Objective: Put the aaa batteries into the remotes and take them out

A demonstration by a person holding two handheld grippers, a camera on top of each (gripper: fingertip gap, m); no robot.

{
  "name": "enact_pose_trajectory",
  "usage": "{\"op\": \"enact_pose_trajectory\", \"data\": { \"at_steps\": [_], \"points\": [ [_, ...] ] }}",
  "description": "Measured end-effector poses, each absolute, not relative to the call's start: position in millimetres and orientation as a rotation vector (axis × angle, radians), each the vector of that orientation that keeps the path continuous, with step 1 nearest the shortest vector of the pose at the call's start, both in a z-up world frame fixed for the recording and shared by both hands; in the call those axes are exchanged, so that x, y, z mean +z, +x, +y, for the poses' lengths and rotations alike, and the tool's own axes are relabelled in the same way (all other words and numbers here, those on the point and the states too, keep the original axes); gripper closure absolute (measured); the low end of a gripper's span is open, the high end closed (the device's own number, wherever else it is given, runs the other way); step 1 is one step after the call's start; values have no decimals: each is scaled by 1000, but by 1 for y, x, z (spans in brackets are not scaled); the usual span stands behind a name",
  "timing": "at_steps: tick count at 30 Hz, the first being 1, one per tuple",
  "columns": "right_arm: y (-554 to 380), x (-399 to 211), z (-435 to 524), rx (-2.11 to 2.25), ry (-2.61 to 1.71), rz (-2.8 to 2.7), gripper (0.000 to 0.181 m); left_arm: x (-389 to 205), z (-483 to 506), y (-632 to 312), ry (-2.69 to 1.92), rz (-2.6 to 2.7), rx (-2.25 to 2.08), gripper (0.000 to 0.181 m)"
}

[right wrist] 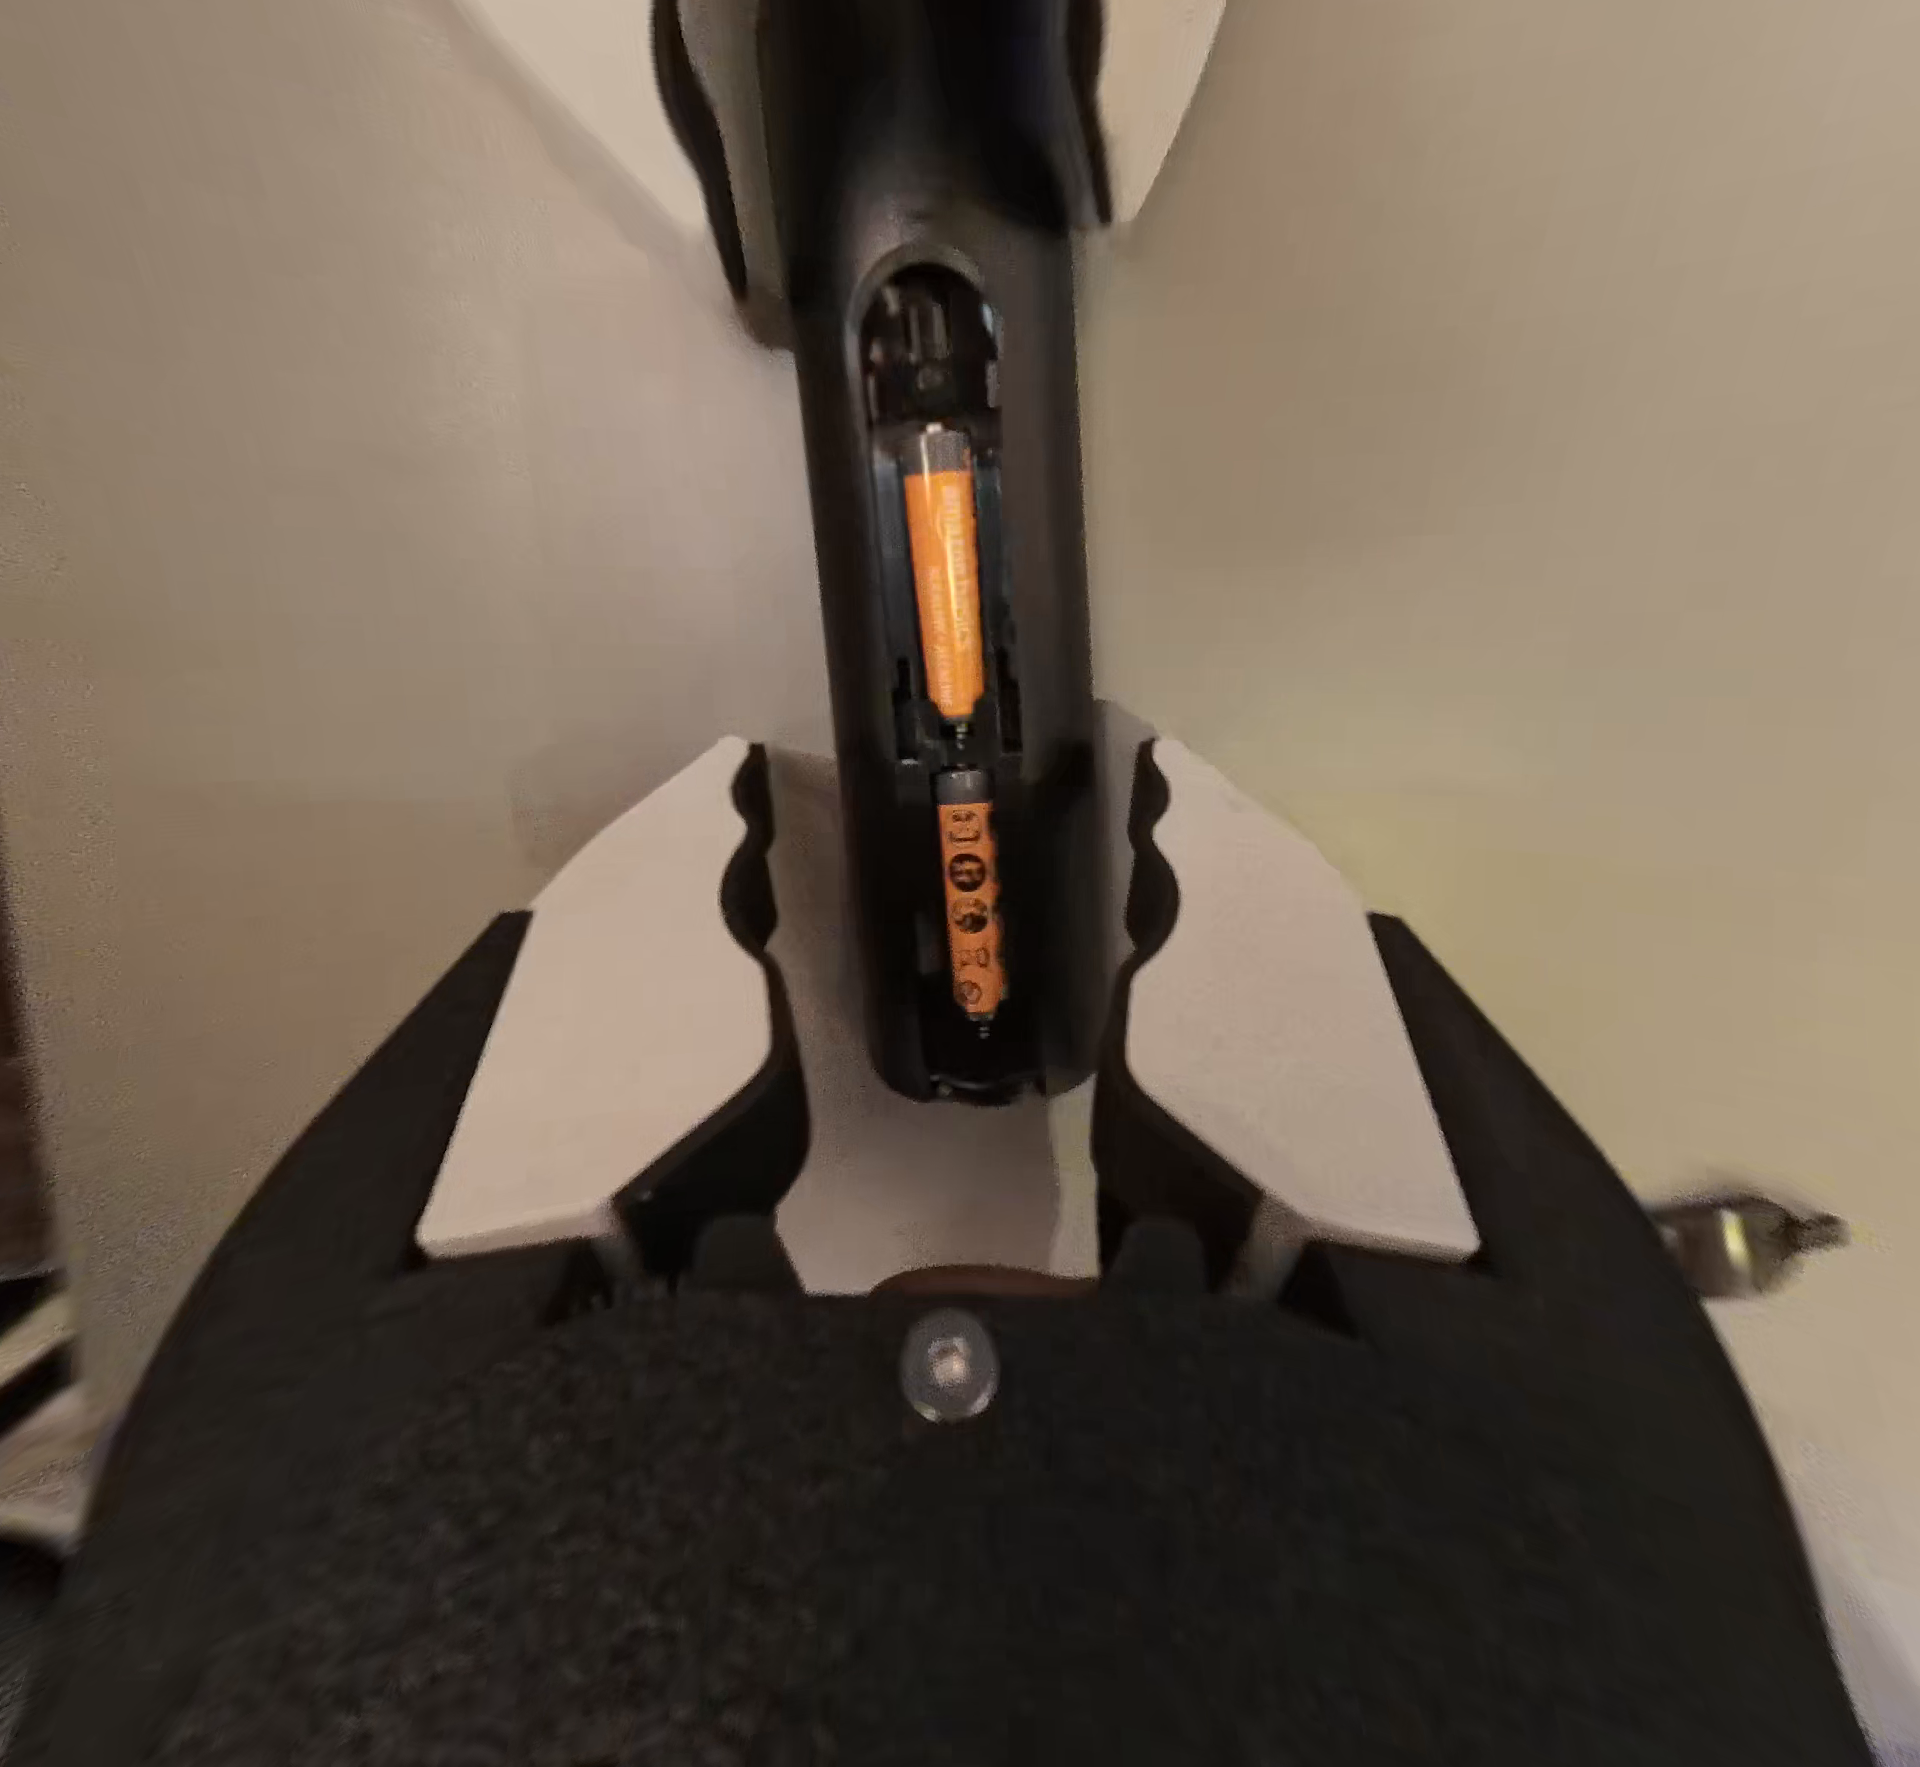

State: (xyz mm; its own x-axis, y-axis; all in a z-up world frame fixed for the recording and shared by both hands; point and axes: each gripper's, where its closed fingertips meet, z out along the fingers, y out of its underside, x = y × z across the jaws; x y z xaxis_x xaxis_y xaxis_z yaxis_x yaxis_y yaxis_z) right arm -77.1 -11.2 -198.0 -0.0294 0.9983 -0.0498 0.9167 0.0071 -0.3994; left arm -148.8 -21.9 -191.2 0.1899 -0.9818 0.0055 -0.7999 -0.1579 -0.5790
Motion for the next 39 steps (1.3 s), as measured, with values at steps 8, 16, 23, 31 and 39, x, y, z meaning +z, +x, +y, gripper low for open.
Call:
{"op": "enact_pose_trajectory", "data": {
  "at_steps": [8,16,23,31,39],
  "points": [
    [-79,-194,-18,616,-1976,-1802,135,-178,-22,-156,-1964,1536,-679,115],
    [-78,-150,-8,808,-1906,-1602,136,-179,-13,-152,-1950,1464,-811,105],
    [-86,-146,-10,918,-1874,-1578,136,-189,-6,-138,-1965,1581,-827,112],
    [-86,-156,-7,894,-1896,-1637,136,-194,-9,-129,-1896,1810,-651,131],
    [-83,-145,5,492,-1905,-1783,110,-179,-1,-132,-1855,1797,-459,130]
  ]
}}
